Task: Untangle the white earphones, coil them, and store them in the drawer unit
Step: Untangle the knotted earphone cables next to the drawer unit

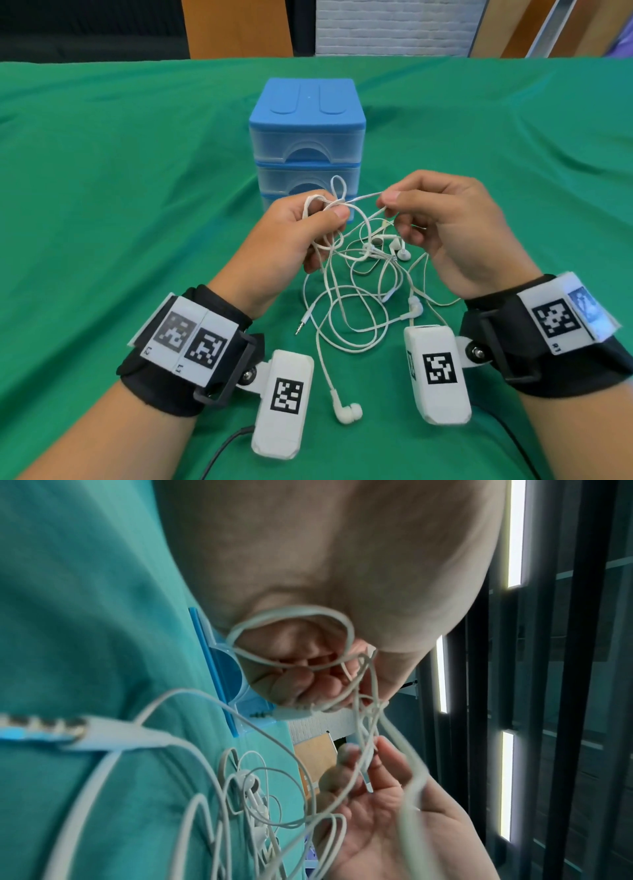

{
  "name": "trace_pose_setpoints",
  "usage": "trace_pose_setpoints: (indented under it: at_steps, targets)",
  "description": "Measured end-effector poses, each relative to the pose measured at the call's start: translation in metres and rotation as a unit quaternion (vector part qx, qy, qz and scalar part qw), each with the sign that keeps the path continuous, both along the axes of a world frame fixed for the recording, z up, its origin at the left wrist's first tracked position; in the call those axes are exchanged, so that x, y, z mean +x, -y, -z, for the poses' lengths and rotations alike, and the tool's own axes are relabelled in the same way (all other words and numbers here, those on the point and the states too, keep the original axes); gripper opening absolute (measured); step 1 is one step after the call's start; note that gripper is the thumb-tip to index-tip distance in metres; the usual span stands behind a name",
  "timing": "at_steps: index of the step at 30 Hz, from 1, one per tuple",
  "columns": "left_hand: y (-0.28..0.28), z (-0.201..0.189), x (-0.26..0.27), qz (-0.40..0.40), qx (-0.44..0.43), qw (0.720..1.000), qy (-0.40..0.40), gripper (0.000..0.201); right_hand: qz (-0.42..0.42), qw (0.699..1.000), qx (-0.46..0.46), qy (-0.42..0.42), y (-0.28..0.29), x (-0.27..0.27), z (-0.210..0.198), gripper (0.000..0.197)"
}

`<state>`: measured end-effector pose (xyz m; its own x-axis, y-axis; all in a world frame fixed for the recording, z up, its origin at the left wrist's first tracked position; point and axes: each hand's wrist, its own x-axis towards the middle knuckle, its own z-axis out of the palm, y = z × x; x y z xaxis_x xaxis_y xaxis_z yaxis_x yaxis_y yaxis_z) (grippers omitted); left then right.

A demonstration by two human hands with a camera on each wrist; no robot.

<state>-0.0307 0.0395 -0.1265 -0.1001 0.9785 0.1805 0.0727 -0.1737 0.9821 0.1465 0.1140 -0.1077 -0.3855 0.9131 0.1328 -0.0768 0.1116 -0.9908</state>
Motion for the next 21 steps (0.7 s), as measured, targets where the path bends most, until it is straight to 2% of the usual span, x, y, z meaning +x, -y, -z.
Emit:
trace_pose_setpoints:
  at_steps: [5,7,11,15,19,21]
  targets:
    - [-0.001,0.002,0.000,-0.019,-0.013,1.000,0.004,0.029,-0.132,0.984,-0.079,-0.091,-0.002,0.005,-0.001,0.018]
    - [-0.002,0.002,-0.001,-0.039,-0.026,0.999,0.012,0.028,-0.153,0.973,-0.112,-0.132,-0.002,0.009,-0.004,0.021]
    - [-0.002,0.003,-0.004,-0.073,-0.049,0.996,0.017,0.028,-0.109,0.966,-0.135,-0.191,-0.006,0.017,-0.007,0.023]
    - [-0.002,0.003,-0.001,-0.061,-0.047,0.997,0.004,0.022,-0.052,0.963,-0.120,-0.234,-0.009,0.019,-0.007,0.026]
    - [-0.003,0.004,-0.003,-0.050,-0.039,0.998,0.005,0.014,-0.074,0.957,-0.112,-0.258,-0.009,0.015,-0.008,0.031]
    - [-0.004,0.006,-0.005,-0.053,-0.035,0.998,0.009,0.015,-0.075,0.963,-0.094,-0.242,-0.009,0.013,-0.008,0.032]
